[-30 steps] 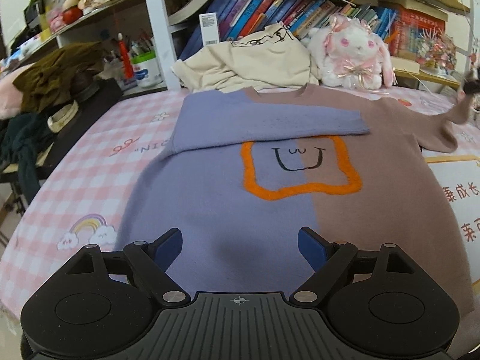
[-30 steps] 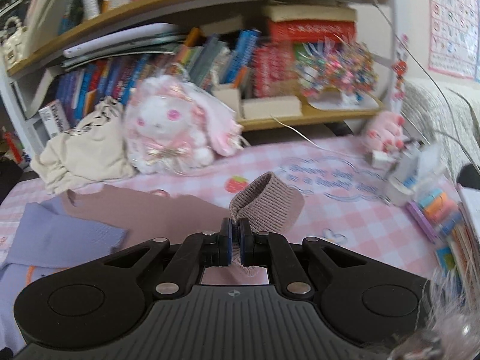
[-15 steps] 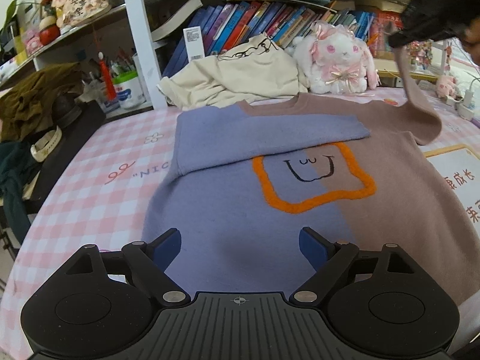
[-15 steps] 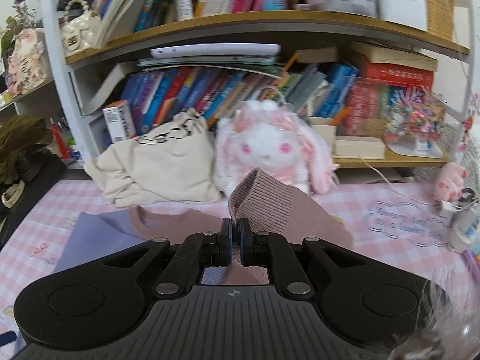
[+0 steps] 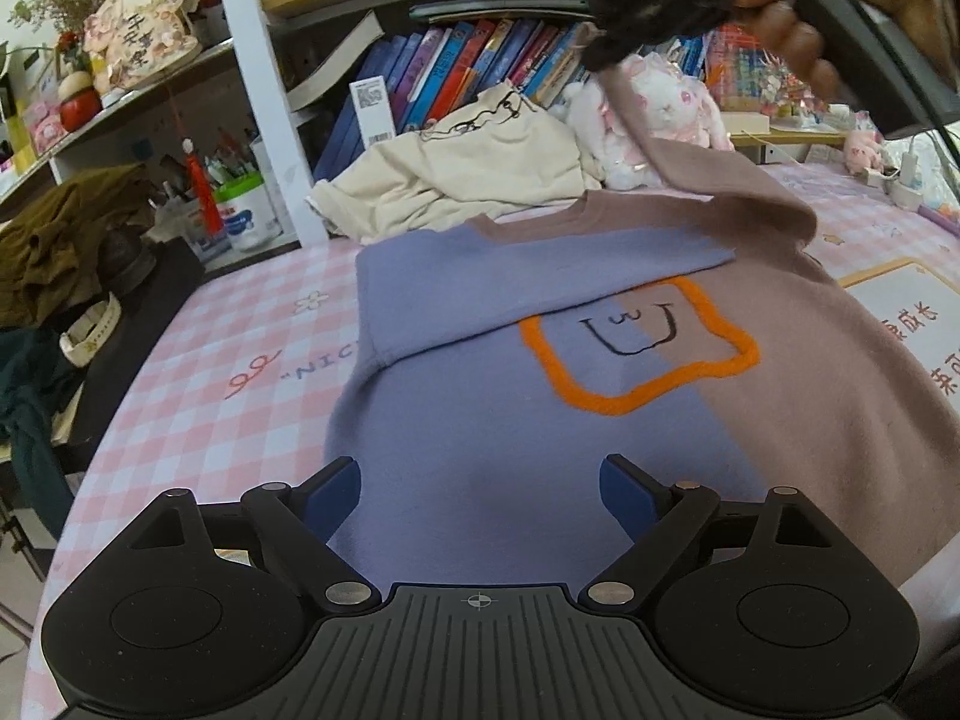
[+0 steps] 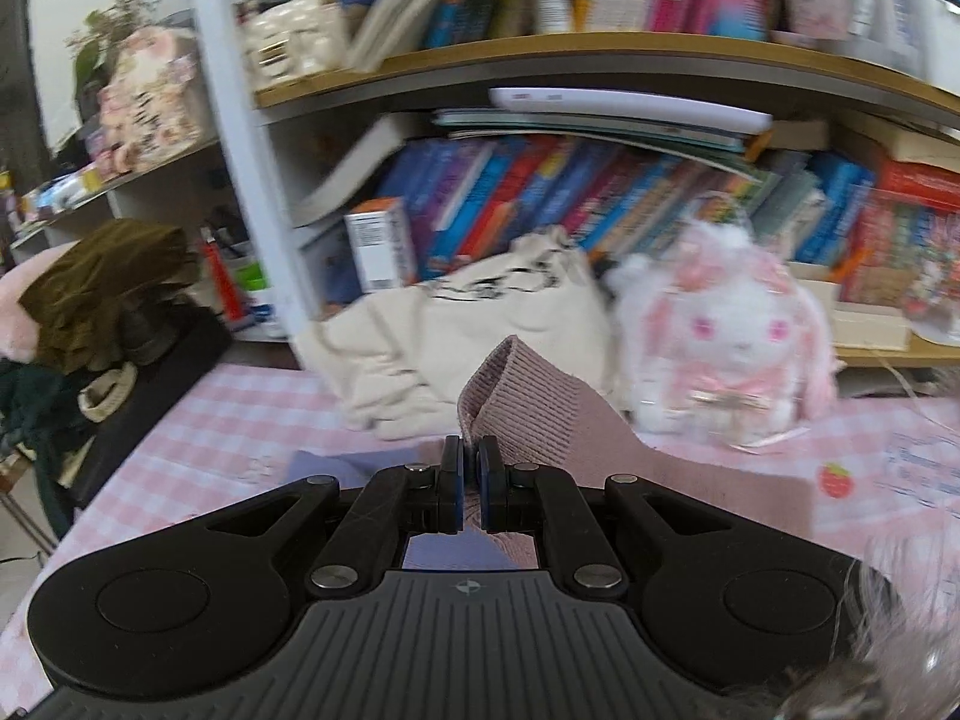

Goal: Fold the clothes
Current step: 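Carry the mauve sleeve over the lavender sleeve with the right tool and open it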

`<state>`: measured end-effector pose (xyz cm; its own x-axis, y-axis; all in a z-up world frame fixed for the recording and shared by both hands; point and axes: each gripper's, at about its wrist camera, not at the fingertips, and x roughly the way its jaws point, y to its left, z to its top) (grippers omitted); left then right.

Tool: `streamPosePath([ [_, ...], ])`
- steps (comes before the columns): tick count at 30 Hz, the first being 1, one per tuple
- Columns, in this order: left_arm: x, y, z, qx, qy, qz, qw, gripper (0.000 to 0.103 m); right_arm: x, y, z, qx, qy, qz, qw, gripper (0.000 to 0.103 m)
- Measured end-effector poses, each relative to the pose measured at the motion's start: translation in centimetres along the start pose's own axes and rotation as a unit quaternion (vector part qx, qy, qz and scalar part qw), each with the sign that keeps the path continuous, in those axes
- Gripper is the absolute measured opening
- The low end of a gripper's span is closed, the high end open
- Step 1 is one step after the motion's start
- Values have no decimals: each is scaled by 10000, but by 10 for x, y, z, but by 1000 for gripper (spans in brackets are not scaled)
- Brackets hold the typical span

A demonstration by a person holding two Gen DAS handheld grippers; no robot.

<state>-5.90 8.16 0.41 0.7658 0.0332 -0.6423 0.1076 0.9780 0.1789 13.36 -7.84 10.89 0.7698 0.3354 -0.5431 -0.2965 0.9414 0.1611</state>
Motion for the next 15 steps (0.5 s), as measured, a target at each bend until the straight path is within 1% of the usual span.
streamPosePath([
  [7,-1,10,-5,-20,31,56,10000,90,21,39,-3,-103,196,338,9992,6],
  [11,-2,15,-7,-55,62,92,9999,90,33,50,-9,-108,393,444,9982,6],
  [15,-2,21,-10,-90,93,129,9998,90,42,53,-16,-110,545,446,9975,6],
])
